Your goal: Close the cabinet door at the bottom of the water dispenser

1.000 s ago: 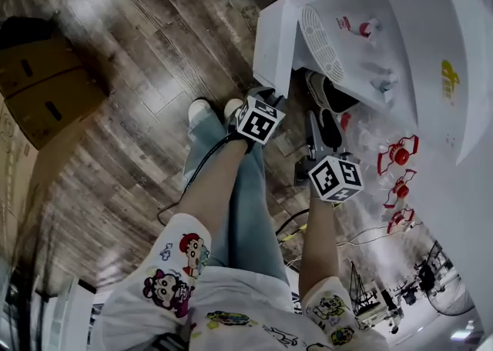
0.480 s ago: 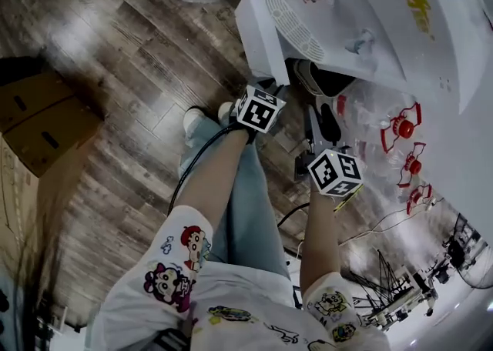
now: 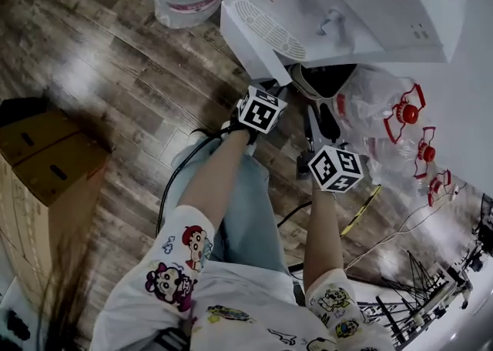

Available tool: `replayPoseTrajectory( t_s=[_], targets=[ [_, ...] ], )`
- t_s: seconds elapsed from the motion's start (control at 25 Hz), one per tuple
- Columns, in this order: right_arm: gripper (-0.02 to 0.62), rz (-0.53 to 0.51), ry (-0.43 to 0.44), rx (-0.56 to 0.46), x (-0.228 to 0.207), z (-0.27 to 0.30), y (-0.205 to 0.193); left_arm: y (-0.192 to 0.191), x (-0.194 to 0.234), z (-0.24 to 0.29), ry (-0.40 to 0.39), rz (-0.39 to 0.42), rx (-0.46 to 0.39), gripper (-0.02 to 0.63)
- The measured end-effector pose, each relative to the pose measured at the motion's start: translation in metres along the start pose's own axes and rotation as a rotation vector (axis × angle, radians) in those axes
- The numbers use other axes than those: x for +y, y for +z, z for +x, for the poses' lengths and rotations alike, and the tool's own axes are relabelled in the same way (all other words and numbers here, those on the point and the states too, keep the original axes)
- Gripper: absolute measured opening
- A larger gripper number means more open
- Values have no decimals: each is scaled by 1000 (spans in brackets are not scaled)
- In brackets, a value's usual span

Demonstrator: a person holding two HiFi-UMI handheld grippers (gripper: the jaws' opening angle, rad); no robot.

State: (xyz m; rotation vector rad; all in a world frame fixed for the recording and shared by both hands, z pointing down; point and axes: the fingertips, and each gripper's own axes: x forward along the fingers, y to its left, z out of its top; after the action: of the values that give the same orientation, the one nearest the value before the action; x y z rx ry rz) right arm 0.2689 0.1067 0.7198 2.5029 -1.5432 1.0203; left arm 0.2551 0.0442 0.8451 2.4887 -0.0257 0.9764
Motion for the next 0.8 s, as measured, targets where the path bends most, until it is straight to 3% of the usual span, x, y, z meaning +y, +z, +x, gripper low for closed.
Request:
replayPoseTrajectory(
  t_s=[0.28, 0.36, 0.48, 0.6, 0.8],
  targets=[
    [166, 18, -4, -64, -14, 8, -7, 7, -1, 23, 0, 85, 4, 109],
    [166, 17, -1, -69, -17, 11, -11, -1, 11, 31, 44, 43, 34, 100],
    [166, 28, 0, -83, -21, 15, -16, -1, 22, 33, 54, -17, 10, 87],
    [166, 30, -5, -104, -28, 19, -15, 12, 20, 44, 32, 77, -5, 87],
    [166, 38, -20, -125, -38, 22, -15, 28, 17, 57, 8, 98, -25, 87]
  ],
)
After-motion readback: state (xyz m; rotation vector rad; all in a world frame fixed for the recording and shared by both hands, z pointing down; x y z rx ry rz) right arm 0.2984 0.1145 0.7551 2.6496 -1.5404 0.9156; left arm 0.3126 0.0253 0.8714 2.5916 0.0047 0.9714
